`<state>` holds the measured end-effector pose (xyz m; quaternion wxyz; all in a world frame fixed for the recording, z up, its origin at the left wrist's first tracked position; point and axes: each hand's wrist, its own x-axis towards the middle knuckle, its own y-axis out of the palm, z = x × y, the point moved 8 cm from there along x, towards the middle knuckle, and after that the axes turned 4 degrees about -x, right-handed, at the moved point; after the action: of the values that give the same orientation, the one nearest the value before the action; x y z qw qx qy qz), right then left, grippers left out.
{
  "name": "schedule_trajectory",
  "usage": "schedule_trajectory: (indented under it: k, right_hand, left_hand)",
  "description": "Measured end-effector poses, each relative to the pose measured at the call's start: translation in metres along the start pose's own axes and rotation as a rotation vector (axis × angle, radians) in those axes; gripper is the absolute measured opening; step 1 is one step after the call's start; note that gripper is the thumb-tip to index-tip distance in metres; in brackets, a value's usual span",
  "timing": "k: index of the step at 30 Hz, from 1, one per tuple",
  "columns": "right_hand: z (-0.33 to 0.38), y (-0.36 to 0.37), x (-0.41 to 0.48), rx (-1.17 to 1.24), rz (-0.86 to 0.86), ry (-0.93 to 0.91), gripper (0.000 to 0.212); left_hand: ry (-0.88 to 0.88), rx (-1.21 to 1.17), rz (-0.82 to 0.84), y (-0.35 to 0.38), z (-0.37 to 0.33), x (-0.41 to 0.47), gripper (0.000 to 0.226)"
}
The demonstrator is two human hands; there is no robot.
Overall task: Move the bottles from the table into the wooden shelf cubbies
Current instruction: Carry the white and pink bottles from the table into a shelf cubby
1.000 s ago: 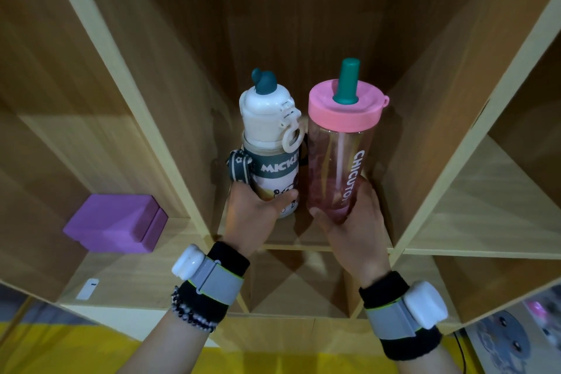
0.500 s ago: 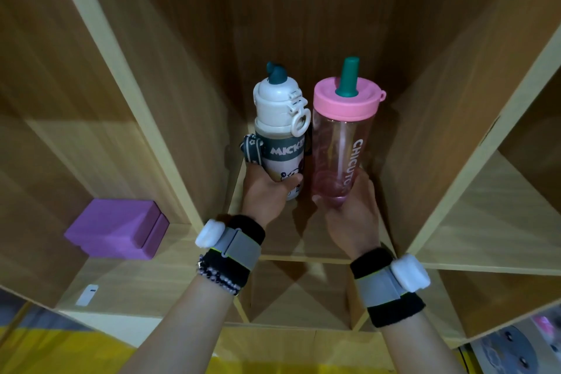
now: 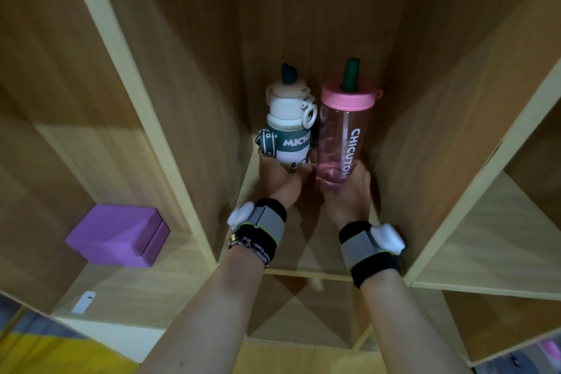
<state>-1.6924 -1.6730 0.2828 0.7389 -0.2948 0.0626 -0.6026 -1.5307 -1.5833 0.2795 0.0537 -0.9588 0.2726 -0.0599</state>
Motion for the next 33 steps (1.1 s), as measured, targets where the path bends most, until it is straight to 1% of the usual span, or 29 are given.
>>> schedule_trajectory:
  k: [3,6,7,11,13,16,17,19,21,26,28,30,33]
  right_hand:
    - [-0.001,0.005,0.007,-0.001,-0.011,-0.005,0.070]
    - [0.001,0.006,0.016,0.016,-0.018,-0.011,0.065]
    - [0.000,0.007,0.019,0.033,-0.015,-0.004,0.062]
    - [0.002,0.010,0.030,0.062,0.000,0.030,0.058]
    - [0.003,0.012,0.032,0.055,0.002,0.033,0.059]
    - [0.004,0.012,0.032,0.051,-0.006,0.025,0.064]
    - [0.003,0.012,0.032,0.051,-0.005,0.025,0.064]
    - [0.004,0.012,0.033,0.039,0.008,0.016,0.068]
    - [0.003,0.013,0.033,0.028,0.008,0.019,0.071]
    - [0.002,0.012,0.033,0.032,0.011,0.025,0.068]
    - [0.001,0.013,0.034,0.041,0.014,0.030,0.068]
    - [0.000,0.013,0.035,0.057,0.003,0.031,0.065]
    - [-0.001,0.014,0.036,0.064,0.002,0.032,0.064]
  left_hand:
    - [0.045,-0.007,0.013,0.003,0.007,0.012,0.058]
    - [0.090,-0.040,0.010,0.007,0.007,0.021,0.051]
    - [0.102,-0.072,0.005,0.008,0.003,0.021,0.053]
    - [0.077,-0.194,0.011,0.017,0.010,0.044,0.082]
    - [0.092,-0.200,-0.028,0.019,0.012,0.051,0.083]
    - [0.107,-0.176,-0.086,0.025,0.041,0.074,0.072]
    - [0.109,-0.158,-0.109,0.020,0.035,0.068,0.076]
    - [0.126,-0.112,-0.164,0.015,0.035,0.068,0.091]
    - [0.142,-0.026,-0.229,0.008,0.017,0.048,0.102]
    - [0.238,0.151,-0.386,-0.004,-0.008,0.020,0.112]
    - [0.251,0.172,-0.440,-0.008,-0.013,0.015,0.110]
    - [0.299,0.213,-0.491,-0.010,-0.019,0.009,0.106]
    - [0.293,0.254,-0.487,-0.008,-0.020,0.007,0.103]
